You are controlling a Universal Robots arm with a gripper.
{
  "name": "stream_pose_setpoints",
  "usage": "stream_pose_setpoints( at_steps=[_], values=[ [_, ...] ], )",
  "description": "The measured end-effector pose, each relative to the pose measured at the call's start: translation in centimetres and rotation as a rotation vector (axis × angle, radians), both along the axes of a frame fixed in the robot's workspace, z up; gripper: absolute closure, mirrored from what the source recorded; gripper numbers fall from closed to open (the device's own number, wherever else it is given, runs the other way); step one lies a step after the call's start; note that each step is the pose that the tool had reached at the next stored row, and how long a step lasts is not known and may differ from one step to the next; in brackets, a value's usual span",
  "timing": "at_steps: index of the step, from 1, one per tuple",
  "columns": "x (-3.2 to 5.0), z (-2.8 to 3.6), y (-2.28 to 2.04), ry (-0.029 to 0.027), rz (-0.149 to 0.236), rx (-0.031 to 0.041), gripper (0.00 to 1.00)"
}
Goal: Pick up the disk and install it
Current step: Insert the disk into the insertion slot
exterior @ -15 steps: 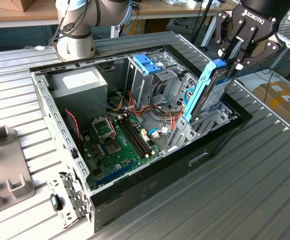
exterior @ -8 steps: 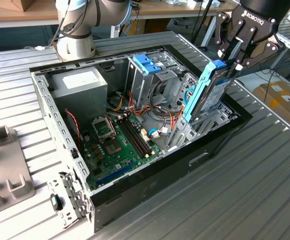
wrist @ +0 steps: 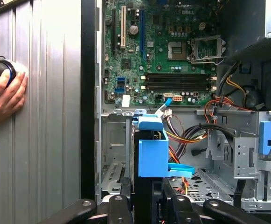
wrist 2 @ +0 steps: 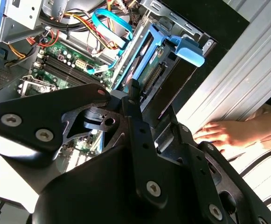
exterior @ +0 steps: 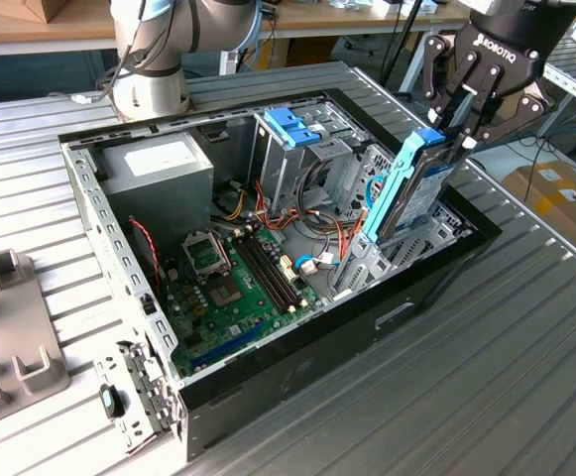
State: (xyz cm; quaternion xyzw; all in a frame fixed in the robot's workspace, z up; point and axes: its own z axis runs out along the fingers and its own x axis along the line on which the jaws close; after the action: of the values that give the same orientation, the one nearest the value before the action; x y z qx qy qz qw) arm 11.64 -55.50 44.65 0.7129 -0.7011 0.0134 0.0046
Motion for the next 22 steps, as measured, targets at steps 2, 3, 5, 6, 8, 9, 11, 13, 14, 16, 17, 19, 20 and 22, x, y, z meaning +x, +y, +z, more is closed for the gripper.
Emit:
stream_pose_setpoints(
  at_steps=[2,3,5,6,8,9,11,13,14,16,17,19,20,22],
  values=[
    [0.00,-0.58,0.00,0.0000,0.000,-0.0001,0.65],
    [0.00,-0.73,0.00,0.0000,0.000,-0.0001,0.65],
    [0.00,-1.13,0.00,0.0000,0.000,0.0000,0.65],
    [0.00,-1.32,0.00,0.0000,0.000,0.0000,0.65],
    [0.00,-1.67,0.00,0.0000,0.000,0.0001,0.65],
    [0.00,-2.04,0.00,0.0000,0.000,-0.0001,0.65],
    [0.00,-2.53,0.00,0.0000,0.000,0.0000,0.65],
    [0.00,-3.03,0.00,0.0000,0.000,0.0000,0.65],
    [0.00,-3.21,0.00,0.0000,0.000,0.0000,0.65],
    [0.00,-3.74,0.00,0.0000,0.000,-0.0001,0.65],
    [0.00,-3.93,0.00,-0.0001,0.000,0.0000,0.65],
    [0.00,-4.33,0.00,0.0000,0.000,0.0000,0.65],
    [0.00,-4.66,0.00,0.0000,0.000,-0.0001,0.65],
    [0.00,-5.08,0.00,0.0000,0.000,-0.0001,0.65]
  ],
)
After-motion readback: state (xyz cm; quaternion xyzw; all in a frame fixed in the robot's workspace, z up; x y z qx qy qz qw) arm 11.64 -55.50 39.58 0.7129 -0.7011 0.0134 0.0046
